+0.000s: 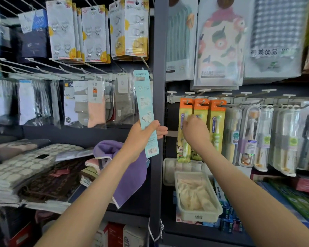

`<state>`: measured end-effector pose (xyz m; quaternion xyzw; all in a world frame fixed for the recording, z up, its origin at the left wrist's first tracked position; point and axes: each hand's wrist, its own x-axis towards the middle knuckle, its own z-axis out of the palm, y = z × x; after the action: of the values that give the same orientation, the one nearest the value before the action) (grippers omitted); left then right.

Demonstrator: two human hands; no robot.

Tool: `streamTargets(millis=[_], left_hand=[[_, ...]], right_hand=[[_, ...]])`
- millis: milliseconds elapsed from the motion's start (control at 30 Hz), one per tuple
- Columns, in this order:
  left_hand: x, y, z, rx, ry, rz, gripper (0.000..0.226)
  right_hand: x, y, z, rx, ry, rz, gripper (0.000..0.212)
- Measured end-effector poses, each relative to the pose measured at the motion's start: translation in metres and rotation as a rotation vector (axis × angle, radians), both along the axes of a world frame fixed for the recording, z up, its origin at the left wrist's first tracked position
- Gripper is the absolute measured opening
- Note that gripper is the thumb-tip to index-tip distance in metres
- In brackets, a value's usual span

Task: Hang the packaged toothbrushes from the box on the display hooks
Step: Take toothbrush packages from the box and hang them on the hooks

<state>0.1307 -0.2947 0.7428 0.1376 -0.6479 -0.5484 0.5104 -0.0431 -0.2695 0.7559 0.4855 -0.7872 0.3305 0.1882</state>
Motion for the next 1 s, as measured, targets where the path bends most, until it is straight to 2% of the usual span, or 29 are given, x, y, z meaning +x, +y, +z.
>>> streamTargets(millis=[67,200,333,400,500,600,667,733,833,933,1000], left_hand=[[0.001,-0.002,0.000,0.003,-0.005,-0.020,0.014],[0.004,-0.003,0.001,0.002,-0.019,-0.054,0.014],[0.005,-0.001,-0.001,-0.014,-0.015,-0.045,0.012],[0.002,0.003,-0.002,-0.030,-0.034,-0.028,0.008],[-0.005,0.011,-0.008,-0.062,-0.161,-0.116,0.011],[-0.015,0.018,-0.016,-0.079,-0.251,-0.187,0.014],[-0.023,0.023,-0.018,-0.156,-0.326,-0.106,0.017],[-0.029,0.029,-0.015,-0.341,-0.482,0.058,0.025],[-0.036,0.041,-0.010,-0.536,-0.649,0.213,0.048],[-0.034,0.043,-0.013,-0.650,-0.705,0.265,0.048],[-0.029,0.037,-0.016,-0.760,-0.675,0.353,0.042]], right_hand=[[0.000,-0.003,-0.001,0.005,0.022,0.000,0.027],[-0.001,-0.006,-0.007,-0.060,-0.053,0.011,0.025],[0.005,0.007,-0.012,-0.130,-0.109,0.088,0.040],[0.011,0.019,-0.013,-0.234,-0.128,0.183,0.046],[0.028,0.045,-0.004,-0.383,-0.195,0.449,0.044],[0.045,0.072,0.008,-0.381,-0.274,0.609,0.039],[0.051,0.081,0.011,-0.318,-0.269,0.585,0.040],[0.052,0.083,0.009,-0.299,-0.255,0.514,0.045],[0.048,0.082,0.005,-0.333,-0.262,0.438,0.042],[0.044,0.082,0.006,-0.327,-0.322,0.431,0.029],[0.039,0.082,0.006,-0.371,-0.419,0.470,0.035]])
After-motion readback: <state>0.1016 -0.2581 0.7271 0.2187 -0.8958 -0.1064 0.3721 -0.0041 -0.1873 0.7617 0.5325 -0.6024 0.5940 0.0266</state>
